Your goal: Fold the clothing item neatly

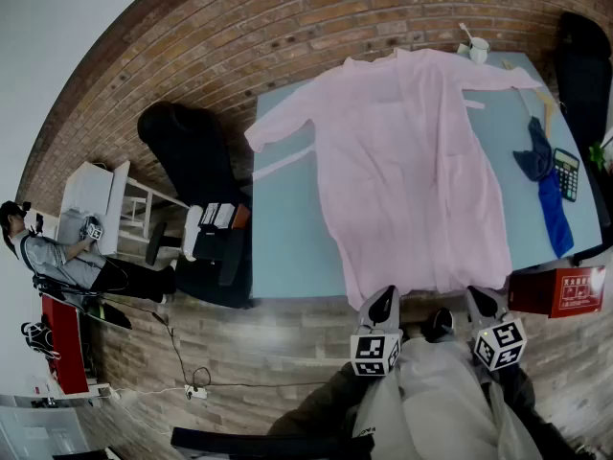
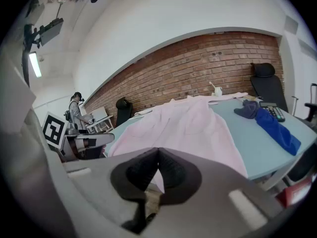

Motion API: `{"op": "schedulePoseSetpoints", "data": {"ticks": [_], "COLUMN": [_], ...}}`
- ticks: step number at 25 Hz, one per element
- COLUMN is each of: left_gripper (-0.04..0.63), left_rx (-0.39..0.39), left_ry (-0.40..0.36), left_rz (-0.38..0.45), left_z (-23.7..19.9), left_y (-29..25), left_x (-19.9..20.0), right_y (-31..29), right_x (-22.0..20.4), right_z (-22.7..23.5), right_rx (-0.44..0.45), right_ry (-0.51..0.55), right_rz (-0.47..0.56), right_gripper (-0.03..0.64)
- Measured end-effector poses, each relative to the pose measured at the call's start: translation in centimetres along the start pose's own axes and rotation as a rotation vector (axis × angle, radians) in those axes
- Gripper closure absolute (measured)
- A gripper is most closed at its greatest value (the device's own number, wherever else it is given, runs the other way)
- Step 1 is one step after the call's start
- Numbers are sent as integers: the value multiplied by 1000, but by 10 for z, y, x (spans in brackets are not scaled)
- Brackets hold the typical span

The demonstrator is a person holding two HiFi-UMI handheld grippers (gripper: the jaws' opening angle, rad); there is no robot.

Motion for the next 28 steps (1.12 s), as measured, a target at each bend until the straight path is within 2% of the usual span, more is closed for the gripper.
{"op": "schedulePoseSetpoints", "data": {"ticks": [15,24,26,28], "left_gripper": [589,589,589,589], "left_rx": [21,35,47,55], "left_ry": [32,54,65,72], "left_rz": [-4,-6,-3,-2], "left_z": [-13,-25,-29,-26], "left_y": [5,13,17,19], "left_x": [-3,-7,-9,-13], "right_y": [-3,1,1,12], "right_x": [-5,-1,-1,-6], "right_z": [-2,-4,5,29], "right_rx": [-7,-10,-34,-97], "right_ry": [-39,-103,-134,-161], "right_rz": [-7,56,78,104], "right_gripper": [617,617,617,617]}}
Point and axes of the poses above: the fingertips, and each gripper's own axes: y backward along the fingers, z to its right, x out of its top, the point moved 3 cm from there along y, backward along the fingers, and after that the axes turned 5 degrees about -z, right-handed, at the moved point
